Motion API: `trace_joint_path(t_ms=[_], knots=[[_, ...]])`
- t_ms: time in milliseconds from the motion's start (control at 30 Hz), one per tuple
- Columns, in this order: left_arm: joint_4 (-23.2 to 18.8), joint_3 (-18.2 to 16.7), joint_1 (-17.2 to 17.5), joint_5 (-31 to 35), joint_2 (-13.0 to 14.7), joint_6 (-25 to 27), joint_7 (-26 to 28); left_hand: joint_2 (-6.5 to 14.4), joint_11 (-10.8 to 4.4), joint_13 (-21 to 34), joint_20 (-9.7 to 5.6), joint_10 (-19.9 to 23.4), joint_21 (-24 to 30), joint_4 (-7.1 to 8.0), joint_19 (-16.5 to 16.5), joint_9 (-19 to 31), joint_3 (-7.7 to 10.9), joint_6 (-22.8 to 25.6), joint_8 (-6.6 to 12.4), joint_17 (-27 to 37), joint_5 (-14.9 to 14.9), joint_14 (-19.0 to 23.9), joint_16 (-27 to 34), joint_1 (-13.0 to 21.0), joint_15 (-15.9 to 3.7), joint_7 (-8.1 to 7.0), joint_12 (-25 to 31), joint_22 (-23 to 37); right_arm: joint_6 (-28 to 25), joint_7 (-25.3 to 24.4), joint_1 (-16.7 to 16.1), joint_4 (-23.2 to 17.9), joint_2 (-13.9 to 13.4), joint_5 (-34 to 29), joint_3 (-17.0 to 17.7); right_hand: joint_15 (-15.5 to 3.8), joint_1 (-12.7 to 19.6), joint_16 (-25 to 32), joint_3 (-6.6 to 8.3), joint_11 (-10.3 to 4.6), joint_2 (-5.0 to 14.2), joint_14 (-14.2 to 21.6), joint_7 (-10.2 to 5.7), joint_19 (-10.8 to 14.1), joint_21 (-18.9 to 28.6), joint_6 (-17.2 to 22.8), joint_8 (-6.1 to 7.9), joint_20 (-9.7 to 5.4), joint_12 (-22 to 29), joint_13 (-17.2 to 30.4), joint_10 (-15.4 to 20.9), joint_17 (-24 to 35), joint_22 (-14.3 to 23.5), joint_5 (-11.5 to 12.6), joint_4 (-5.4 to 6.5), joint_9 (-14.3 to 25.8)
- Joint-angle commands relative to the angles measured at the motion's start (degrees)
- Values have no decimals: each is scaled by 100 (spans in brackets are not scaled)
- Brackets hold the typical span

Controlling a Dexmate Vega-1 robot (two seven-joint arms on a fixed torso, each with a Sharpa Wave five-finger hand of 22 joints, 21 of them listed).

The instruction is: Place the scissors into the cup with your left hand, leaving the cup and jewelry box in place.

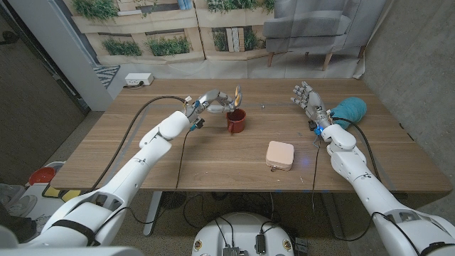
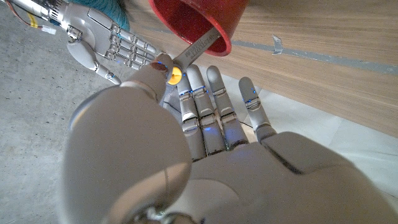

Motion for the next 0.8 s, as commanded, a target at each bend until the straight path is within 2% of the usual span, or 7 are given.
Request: trace_joint_path(t_ms=[33,267,300,633,800], knots=[[153,77,-63,187,12,-82,145,1,-28,7,-16,88,-11,2,-4,613,-13,1386,42,1,40,69,28,28,-475,513,-38,7,8,4,49,60,6,-28,-8,5,-14,10,21,22,-11,71,8,33,9,-13,-7,-18,-33,10,64,10,29,49,-26,17],[231,151,-111,348,23,-148,276,0,-37,-4,-49,88,-12,2,6,576,-20,1435,19,1,44,62,29,38,-484,470,-73,7,21,13,92,126,29,-18,0,0,-21,10,20,25,-13,74,1,38,10,-18,-6,-25,-35,10,61,11,29,48,-25,17],[238,162,-117,371,26,-159,293,1,-39,0,-56,81,-13,4,4,570,-27,1434,11,8,44,58,35,38,-483,518,-80,8,10,16,96,131,35,-6,4,3,-21,11,20,24,-13,77,2,38,10,-19,-6,-27,-34,10,63,11,29,48,-25,17],[316,284,-194,659,35,-264,546,-1,-53,0,-53,103,-23,12,-18,522,-45,1446,-44,7,46,44,30,33,-502,453,-119,9,63,61,175,268,48,-29,2,-1,-28,8,19,28,-15,71,3,39,9,-24,-4,-26,-35,10,63,11,29,48,-24,17],[323,341,-226,774,48,-293,623,-1,-59,14,-54,110,-24,12,-16,504,-54,1457,-67,9,47,36,30,36,-501,495,-135,9,71,76,204,320,62,-27,7,1,-29,9,19,25,-15,74,6,40,9,-24,-2,-23,-36,10,63,11,29,49,-24,17]])
